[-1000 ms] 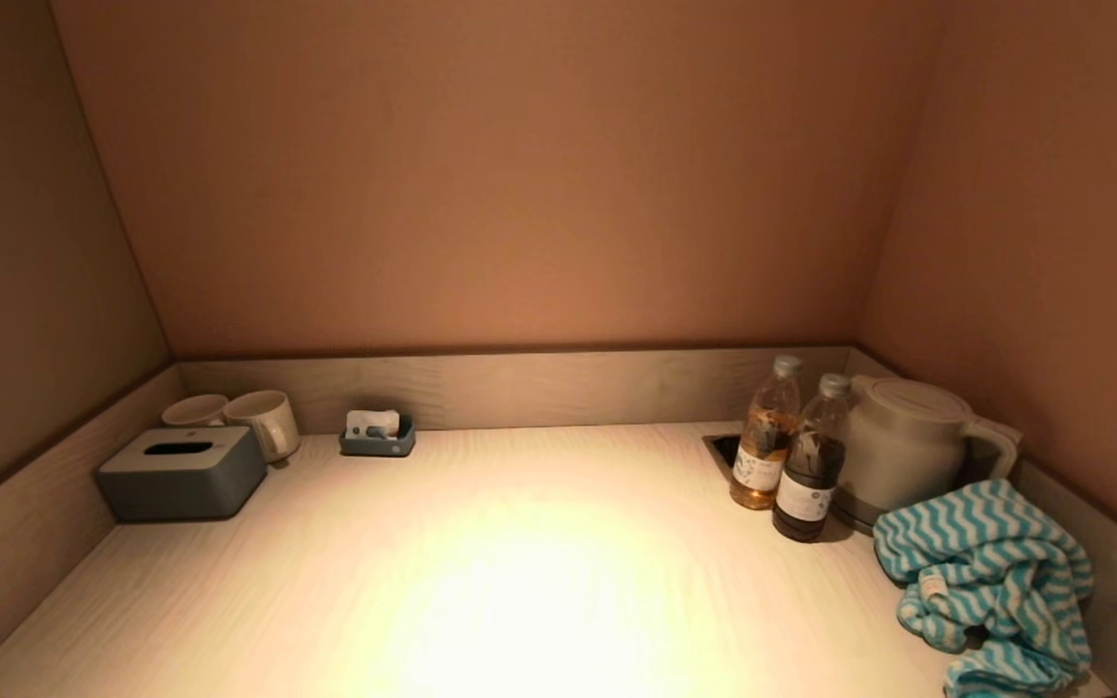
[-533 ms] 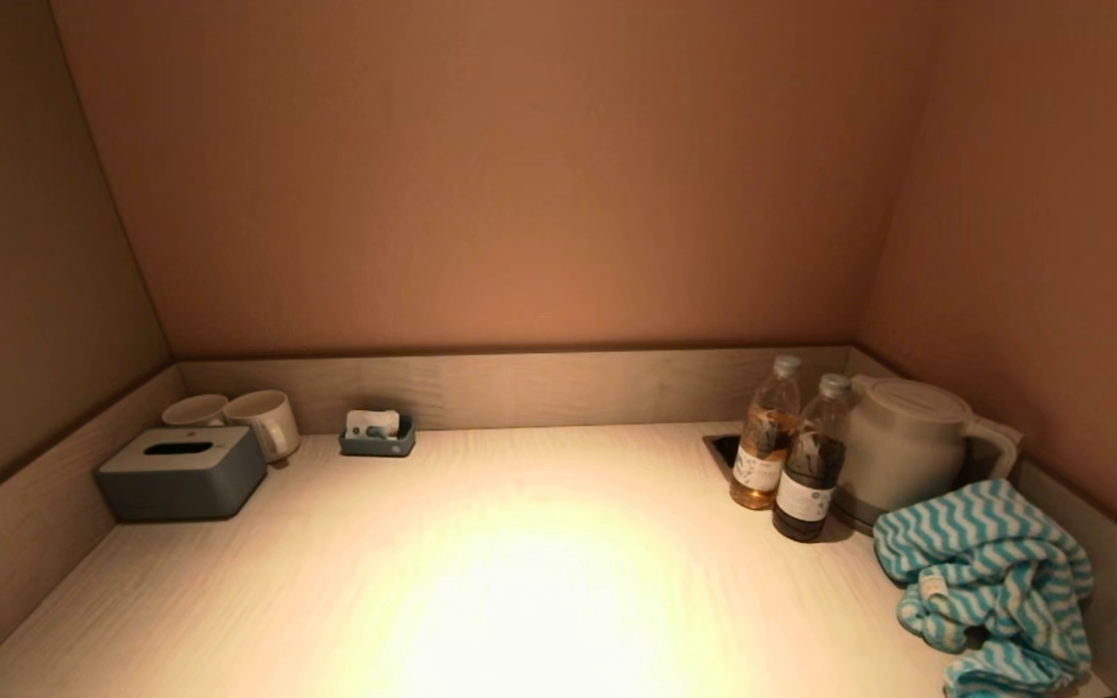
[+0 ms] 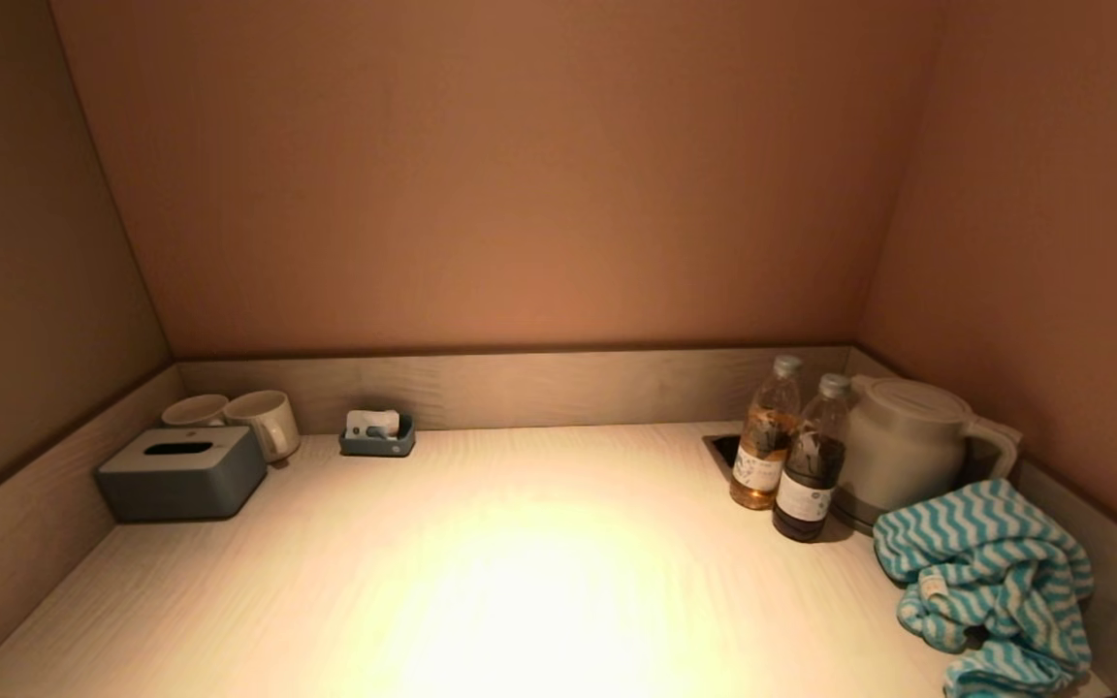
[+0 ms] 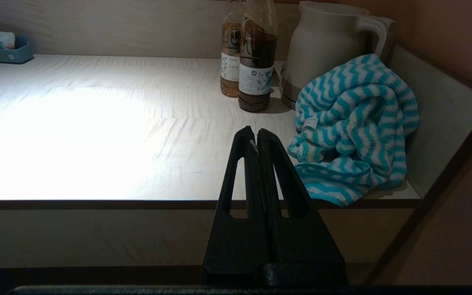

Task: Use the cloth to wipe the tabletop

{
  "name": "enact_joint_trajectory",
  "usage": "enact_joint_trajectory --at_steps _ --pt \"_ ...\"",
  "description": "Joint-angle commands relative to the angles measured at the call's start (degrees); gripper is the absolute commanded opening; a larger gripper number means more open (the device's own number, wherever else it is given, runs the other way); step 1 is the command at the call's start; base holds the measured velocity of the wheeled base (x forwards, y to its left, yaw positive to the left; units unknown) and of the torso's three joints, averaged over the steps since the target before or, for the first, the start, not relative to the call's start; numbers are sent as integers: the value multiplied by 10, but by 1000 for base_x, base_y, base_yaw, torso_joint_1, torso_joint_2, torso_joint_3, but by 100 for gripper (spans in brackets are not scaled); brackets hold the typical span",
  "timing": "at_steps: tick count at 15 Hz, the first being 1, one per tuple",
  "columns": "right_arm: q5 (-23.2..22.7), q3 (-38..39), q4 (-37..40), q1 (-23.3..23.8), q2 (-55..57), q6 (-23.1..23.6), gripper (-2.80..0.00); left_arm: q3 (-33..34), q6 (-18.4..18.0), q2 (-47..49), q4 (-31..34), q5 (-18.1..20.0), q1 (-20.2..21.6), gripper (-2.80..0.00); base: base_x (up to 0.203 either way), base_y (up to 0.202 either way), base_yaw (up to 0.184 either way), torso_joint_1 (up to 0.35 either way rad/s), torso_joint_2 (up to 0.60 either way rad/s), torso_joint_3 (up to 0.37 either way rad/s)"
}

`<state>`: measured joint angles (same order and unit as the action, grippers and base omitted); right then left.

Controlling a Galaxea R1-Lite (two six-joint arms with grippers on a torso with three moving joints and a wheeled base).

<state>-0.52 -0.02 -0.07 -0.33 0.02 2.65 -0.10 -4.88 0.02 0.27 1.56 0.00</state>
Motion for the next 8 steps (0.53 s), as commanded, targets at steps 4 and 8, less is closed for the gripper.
enact_joint_trajectory --at_steps 4,8 --pt "0 -1 0 0 0 1 -280 0 0 0 0 0 0 -280 0 0 0 0 0 0" --pt "0 -1 0 0 0 0 -280 0 0 0 0 0 0 -280 0 0 0 0 0 0"
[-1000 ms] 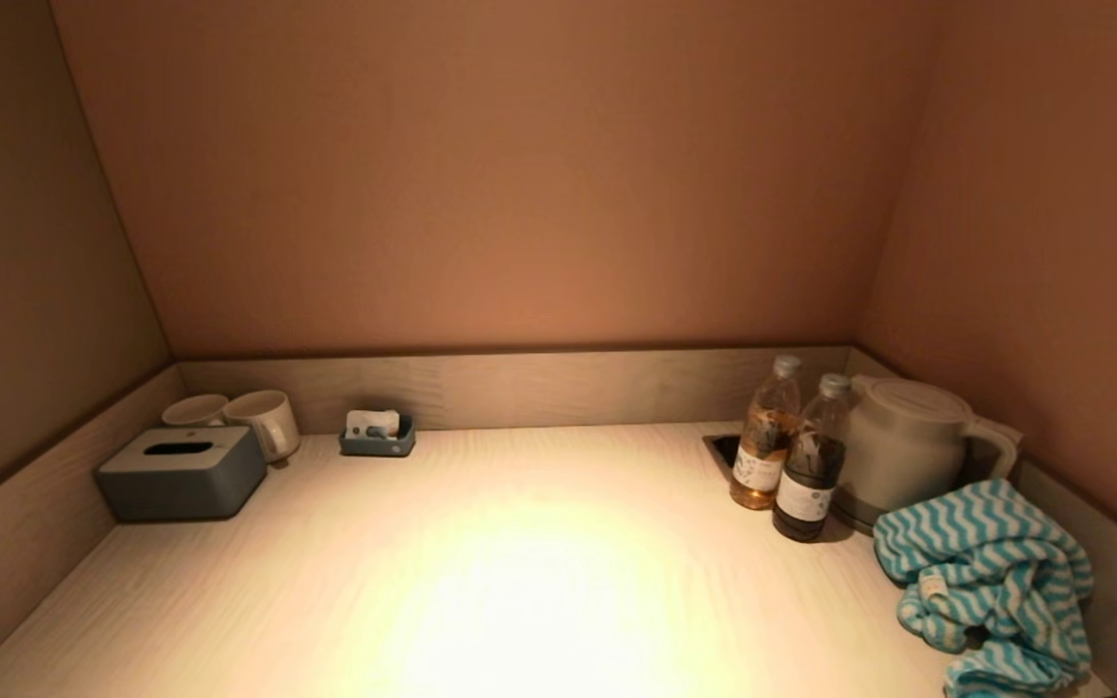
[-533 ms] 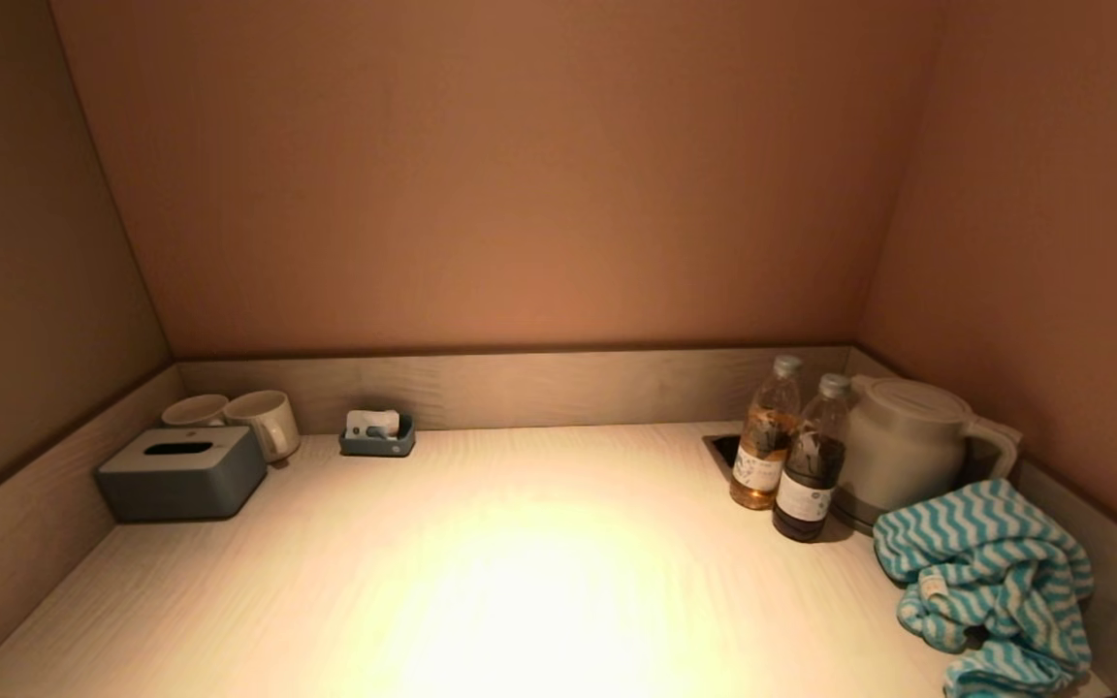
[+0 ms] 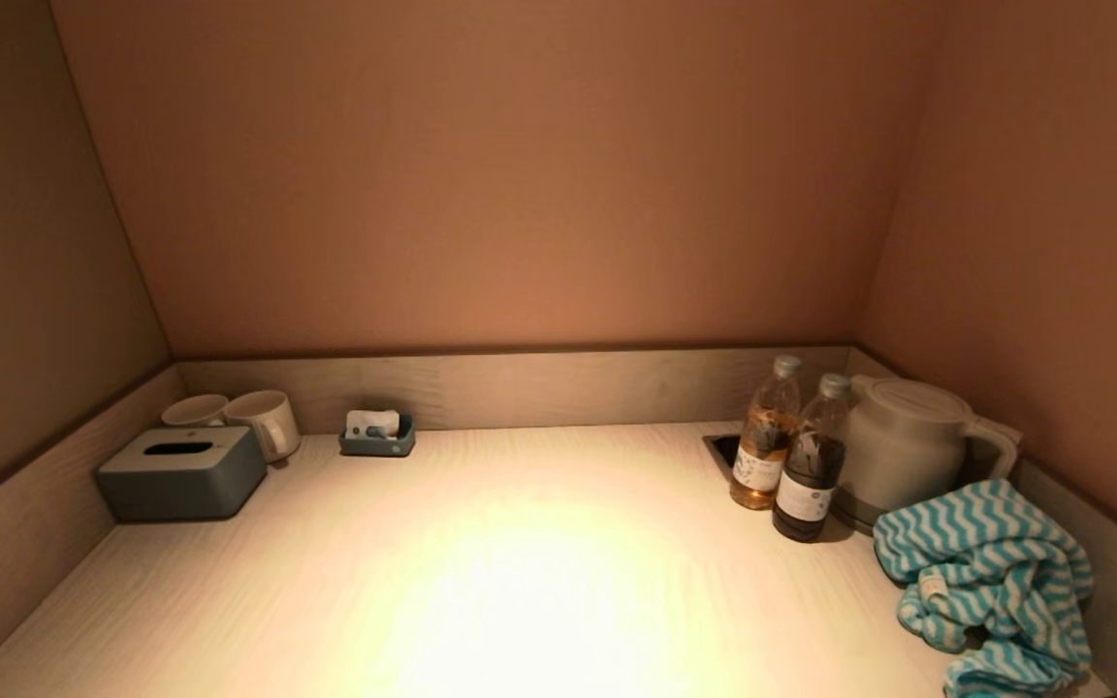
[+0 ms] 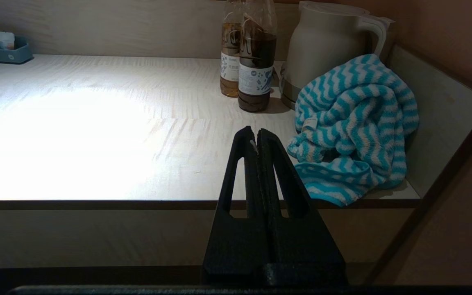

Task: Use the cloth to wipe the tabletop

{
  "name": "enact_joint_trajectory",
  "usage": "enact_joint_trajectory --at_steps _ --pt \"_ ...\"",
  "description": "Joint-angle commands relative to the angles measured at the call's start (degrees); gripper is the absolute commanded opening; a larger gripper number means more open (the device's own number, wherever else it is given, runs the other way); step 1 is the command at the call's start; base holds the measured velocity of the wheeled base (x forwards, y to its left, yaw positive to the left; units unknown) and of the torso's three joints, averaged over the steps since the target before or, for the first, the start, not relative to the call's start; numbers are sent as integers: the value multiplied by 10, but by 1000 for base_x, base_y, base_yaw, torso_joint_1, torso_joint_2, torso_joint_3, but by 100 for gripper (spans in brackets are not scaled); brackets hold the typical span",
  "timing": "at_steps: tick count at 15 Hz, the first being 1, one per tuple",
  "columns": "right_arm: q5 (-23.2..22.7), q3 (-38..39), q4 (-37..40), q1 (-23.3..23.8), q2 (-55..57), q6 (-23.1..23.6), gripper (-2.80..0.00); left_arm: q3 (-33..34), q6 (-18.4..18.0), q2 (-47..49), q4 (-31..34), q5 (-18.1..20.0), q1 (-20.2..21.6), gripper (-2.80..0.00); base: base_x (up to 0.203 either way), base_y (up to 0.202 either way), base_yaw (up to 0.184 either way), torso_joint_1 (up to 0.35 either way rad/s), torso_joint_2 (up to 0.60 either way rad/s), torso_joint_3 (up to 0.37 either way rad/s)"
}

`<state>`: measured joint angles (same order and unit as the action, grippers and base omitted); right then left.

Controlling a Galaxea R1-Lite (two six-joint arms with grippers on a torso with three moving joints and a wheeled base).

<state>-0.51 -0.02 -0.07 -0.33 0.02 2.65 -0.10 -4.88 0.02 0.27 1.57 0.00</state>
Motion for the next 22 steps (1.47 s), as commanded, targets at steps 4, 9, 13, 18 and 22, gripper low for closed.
enact_joint_trajectory --at_steps 4,9,13,18,22 --pt "0 -1 0 0 0 1 -280 0 0 0 0 0 0 -280 0 0 0 0 0 0" --pt "0 0 0 0 0 0 -280 0 0 0 0 0 0 -280 0 0 0 0 0 0" --pt "0 0 0 0 0 1 -280 0 0 0 0 0 0 -280 0 0 0 0 0 0" --pt "0 0 0 0 0 1 -280 0 0 0 0 0 0 -280 0 0 0 0 0 0" --pt "0 0 0 0 0 1 -280 0 0 0 0 0 0 -280 0 0 0 0 0 0"
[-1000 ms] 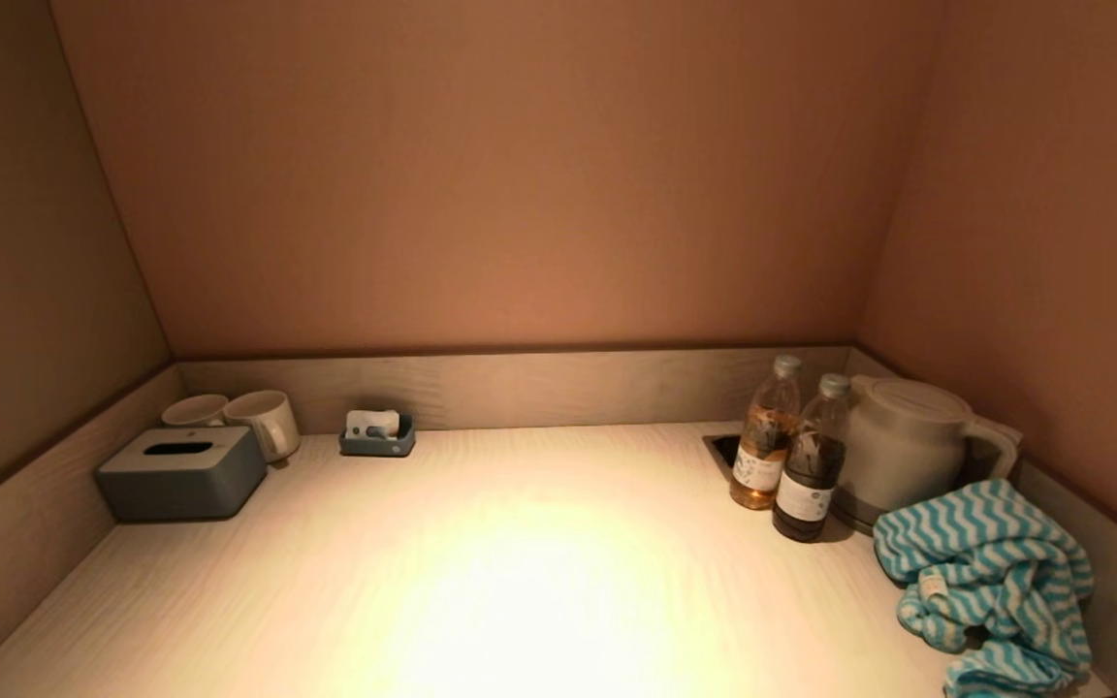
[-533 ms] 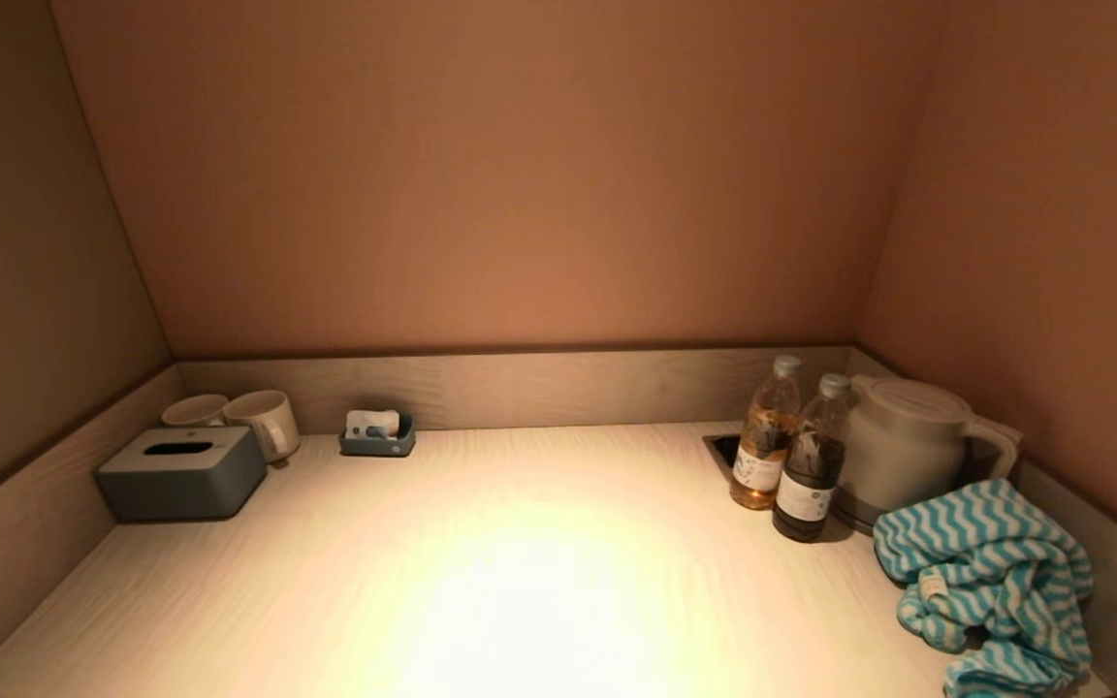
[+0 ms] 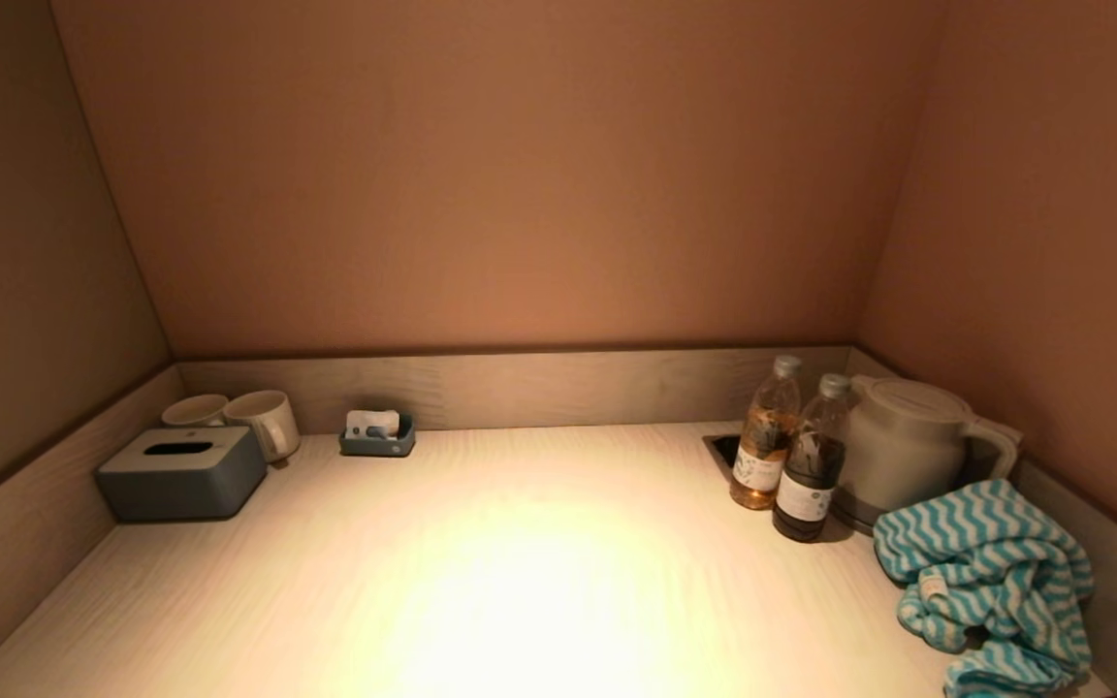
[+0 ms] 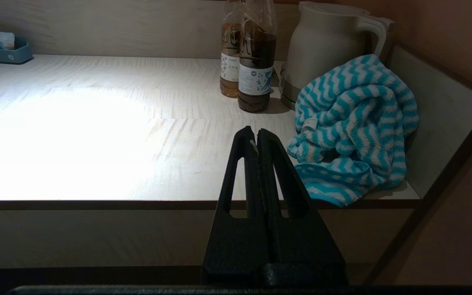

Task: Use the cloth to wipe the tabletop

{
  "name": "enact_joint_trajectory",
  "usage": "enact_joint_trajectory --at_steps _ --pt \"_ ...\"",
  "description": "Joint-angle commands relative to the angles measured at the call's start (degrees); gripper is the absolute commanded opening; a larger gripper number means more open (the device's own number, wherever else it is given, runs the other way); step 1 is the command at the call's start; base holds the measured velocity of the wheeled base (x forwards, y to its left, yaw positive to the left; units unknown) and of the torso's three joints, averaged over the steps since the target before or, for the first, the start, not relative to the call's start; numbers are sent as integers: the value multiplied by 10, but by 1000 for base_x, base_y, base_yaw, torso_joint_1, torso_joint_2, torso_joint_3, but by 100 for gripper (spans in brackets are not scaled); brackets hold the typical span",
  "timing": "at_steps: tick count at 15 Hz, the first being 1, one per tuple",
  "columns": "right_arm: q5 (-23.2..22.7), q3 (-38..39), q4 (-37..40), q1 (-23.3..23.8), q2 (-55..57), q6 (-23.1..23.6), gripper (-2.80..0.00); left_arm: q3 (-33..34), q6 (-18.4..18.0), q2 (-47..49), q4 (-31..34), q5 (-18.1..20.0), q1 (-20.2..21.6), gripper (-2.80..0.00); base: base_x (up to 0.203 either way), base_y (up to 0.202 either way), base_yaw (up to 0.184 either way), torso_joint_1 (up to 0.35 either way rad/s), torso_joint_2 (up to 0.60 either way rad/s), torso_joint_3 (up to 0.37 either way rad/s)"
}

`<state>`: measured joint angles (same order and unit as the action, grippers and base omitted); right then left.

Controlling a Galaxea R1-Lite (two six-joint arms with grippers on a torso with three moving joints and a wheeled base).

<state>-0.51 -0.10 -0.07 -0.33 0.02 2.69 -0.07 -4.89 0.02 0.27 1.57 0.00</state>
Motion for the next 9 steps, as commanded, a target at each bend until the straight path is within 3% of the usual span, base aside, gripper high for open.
enact_joint_trajectory --at_steps 1,9 --pt "0 1 0 0 0 -1 -280 0 0 0 0 0 0 -280 0 0 0 0 0 0" --pt "0 1 0 0 0 0 -280 0 0 0 0 0 0 -280 0 0 0 0 0 0"
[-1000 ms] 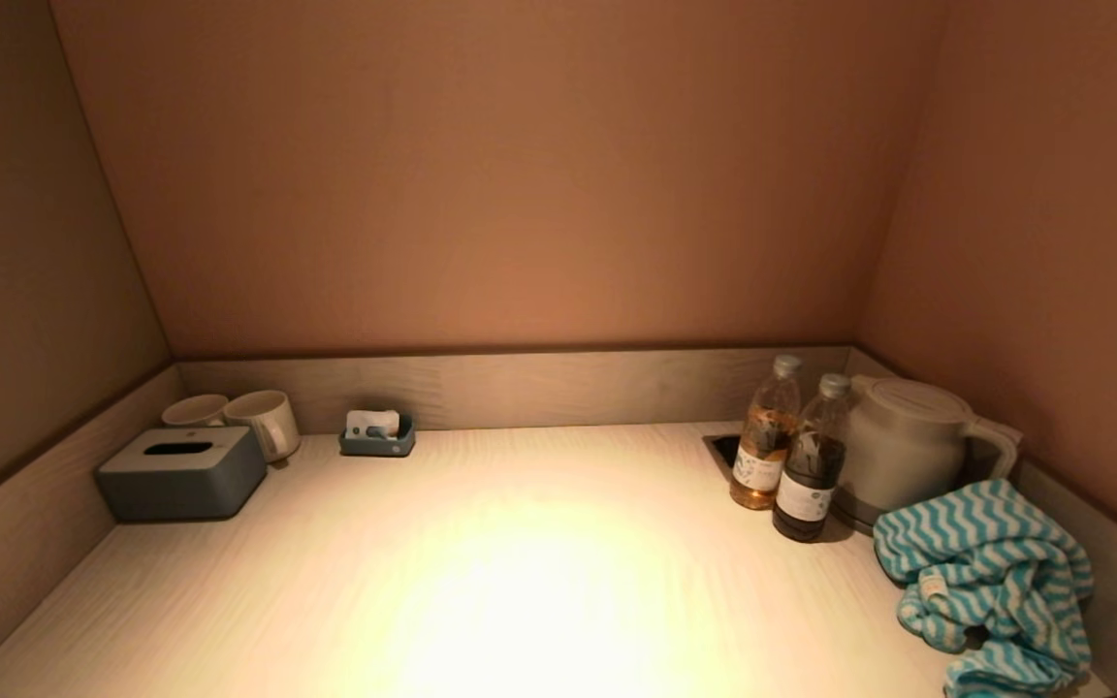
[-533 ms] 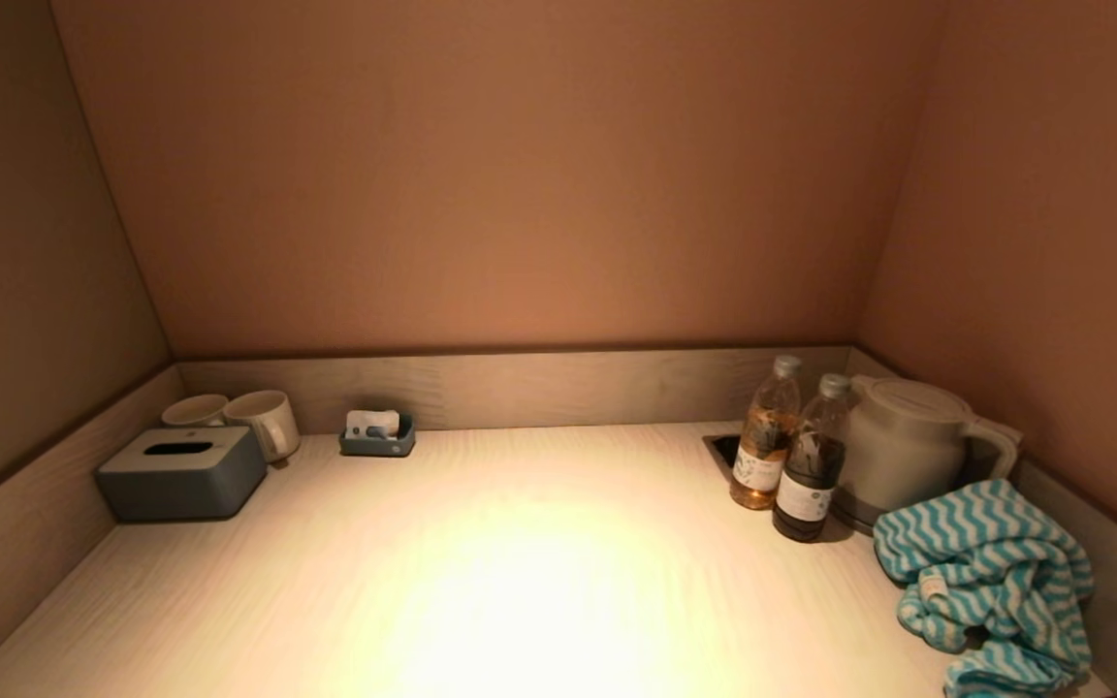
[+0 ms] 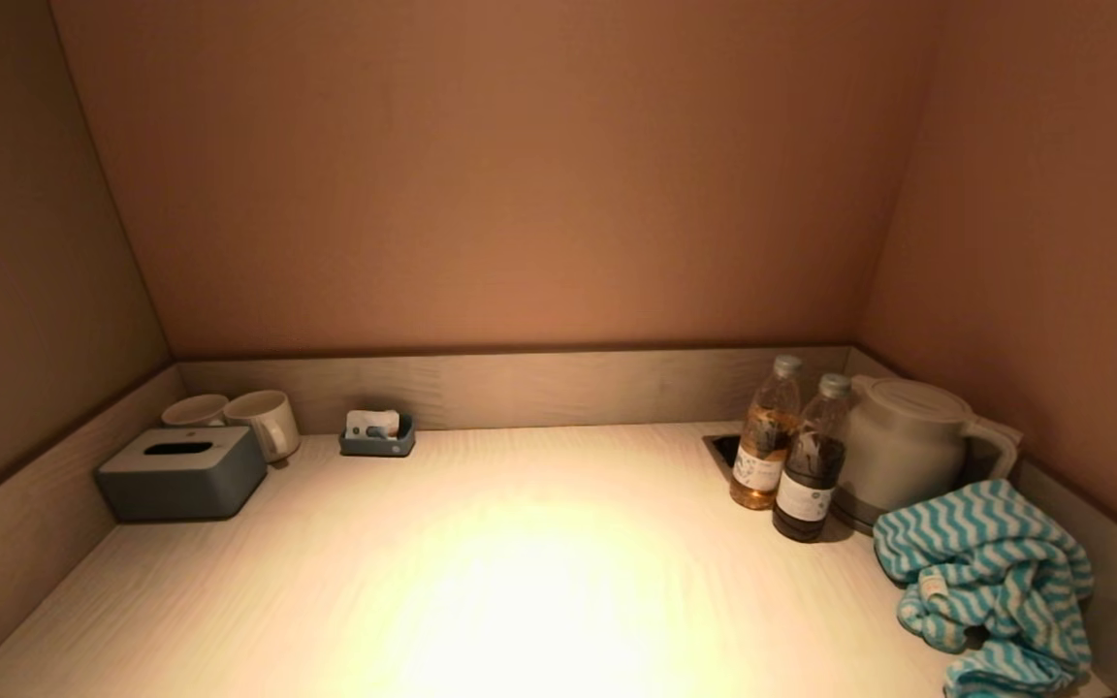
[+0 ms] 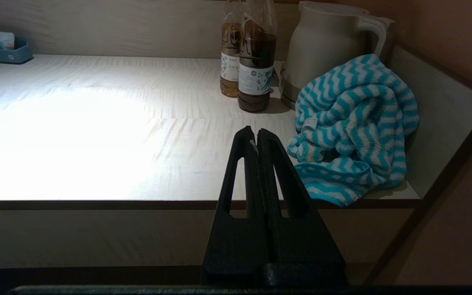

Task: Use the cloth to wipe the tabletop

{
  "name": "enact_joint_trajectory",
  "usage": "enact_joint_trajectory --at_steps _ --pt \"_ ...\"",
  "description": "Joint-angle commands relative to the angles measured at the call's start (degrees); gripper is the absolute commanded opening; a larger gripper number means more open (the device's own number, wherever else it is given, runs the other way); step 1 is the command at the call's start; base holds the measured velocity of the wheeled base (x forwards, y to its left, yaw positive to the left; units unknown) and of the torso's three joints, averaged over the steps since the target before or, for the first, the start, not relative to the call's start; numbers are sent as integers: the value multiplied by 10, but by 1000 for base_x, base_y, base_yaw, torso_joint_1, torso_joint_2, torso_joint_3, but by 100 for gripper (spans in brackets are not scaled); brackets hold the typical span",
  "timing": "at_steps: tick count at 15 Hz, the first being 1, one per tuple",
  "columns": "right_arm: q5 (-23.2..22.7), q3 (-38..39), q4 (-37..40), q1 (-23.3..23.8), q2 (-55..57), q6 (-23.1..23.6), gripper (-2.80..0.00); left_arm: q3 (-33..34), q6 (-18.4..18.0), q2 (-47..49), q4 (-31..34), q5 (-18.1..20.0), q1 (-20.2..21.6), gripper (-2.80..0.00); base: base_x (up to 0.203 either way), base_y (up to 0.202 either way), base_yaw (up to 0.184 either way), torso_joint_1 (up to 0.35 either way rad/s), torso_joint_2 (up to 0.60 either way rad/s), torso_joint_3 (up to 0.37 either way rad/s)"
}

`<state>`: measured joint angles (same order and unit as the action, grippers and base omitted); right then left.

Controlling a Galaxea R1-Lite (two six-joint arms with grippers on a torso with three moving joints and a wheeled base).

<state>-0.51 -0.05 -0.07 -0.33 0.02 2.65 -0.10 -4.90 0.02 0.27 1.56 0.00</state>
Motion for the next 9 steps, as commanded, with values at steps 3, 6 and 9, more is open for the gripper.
enact_joint_trajectory --at_steps 3,6,9 --pt "0 0 0 0 0 0 -280 0 0 0 0 0 0 -280 0 0 0 0 0 0" --pt "0 0 0 0 0 1 -280 0 0 0 0 0 0 -280 0 0 0 0 0 0" --pt "0 0 0 0 0 0 -280 0 0 0 0 0 0 -280 0 0 0 0 0 0"
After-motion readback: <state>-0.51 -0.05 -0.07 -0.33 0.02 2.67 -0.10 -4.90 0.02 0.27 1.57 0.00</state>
